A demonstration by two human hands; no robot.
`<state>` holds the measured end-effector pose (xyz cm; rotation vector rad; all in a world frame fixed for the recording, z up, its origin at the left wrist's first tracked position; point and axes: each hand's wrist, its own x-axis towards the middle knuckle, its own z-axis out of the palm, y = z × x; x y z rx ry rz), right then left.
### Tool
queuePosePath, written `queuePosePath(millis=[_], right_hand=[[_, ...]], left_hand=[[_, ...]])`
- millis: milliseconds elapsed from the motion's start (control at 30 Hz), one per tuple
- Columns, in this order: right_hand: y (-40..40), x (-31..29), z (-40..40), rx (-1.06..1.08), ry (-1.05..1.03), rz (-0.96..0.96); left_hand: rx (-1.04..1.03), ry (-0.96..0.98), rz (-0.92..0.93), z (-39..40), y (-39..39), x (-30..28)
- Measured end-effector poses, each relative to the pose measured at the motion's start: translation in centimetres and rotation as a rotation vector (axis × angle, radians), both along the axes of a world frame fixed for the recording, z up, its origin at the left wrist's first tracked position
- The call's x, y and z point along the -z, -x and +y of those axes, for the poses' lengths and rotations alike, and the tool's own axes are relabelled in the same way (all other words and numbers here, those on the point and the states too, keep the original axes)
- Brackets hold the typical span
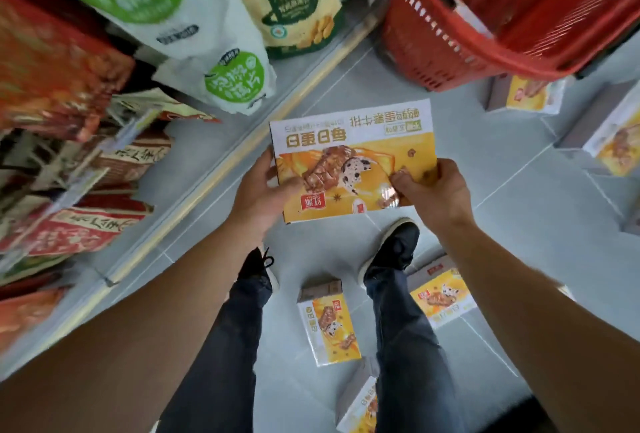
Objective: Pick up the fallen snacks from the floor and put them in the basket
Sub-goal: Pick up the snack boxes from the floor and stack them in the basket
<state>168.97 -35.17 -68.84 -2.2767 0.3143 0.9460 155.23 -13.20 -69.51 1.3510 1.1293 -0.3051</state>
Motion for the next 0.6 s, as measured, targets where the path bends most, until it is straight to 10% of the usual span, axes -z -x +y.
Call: queuePosePath(millis=[600], right_hand=[[-10.6,-31.4,-12.5,0.213,-0.245,-0.258]], left_hand=[[0.228,-0.182,-0.315,-10.7,-15.1,-34.1]])
